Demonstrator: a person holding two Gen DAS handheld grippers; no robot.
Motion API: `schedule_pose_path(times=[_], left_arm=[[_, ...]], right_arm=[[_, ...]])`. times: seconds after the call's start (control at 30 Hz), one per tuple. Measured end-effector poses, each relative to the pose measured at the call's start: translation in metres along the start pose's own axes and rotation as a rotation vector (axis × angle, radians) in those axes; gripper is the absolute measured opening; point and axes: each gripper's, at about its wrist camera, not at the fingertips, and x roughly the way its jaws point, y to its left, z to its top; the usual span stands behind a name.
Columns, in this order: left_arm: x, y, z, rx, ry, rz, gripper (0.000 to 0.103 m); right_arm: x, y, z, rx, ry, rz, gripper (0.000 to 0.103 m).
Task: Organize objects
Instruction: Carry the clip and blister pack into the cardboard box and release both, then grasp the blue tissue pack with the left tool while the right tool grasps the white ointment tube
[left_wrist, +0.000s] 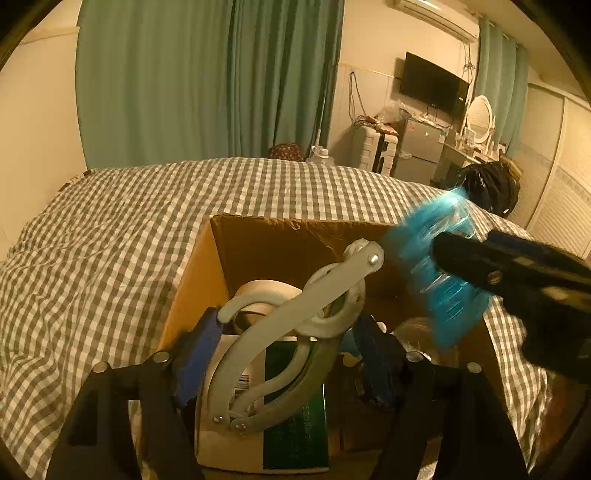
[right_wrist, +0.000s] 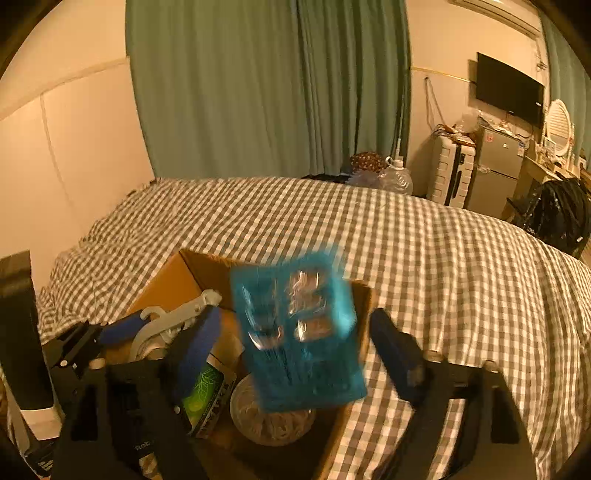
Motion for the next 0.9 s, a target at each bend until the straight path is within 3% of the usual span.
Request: schedule_pose_path(times=[0.17, 0.37, 0.5, 0.73, 0.9], left_arm=[[-0.037, -0.004, 0.004, 0.017, -0.068, 0.028, 0.099], [-0.092, -0.010, 0.010, 0.012, -0.132, 0.038, 0.102], [-0.131, -0.014, 0.010, 0.009, -0.176, 0.050, 0.103], [-0.166, -0.015, -0.028, 0.018, -0.173, 0.061, 0.103], [-0.159, -0.012, -0.075, 0.000, -0.115, 0.055, 0.103]], right_arm=[[-0.039, -0.007, 0.006, 0.020, -0.056, -0.026, 0.092], [-0.104, -0.005, 0.008, -0.012, -0.115, -0.062, 0.093], [-0.151, 0.000, 0.003, -0.030, -0.154, -0.098, 0.099], [-0.219, 0.007, -0.046, -0.025, -0.195, -0.141, 0.103], [-0.206, 0.007, -0.103, 0.026, -0.133, -0.163, 0.103]])
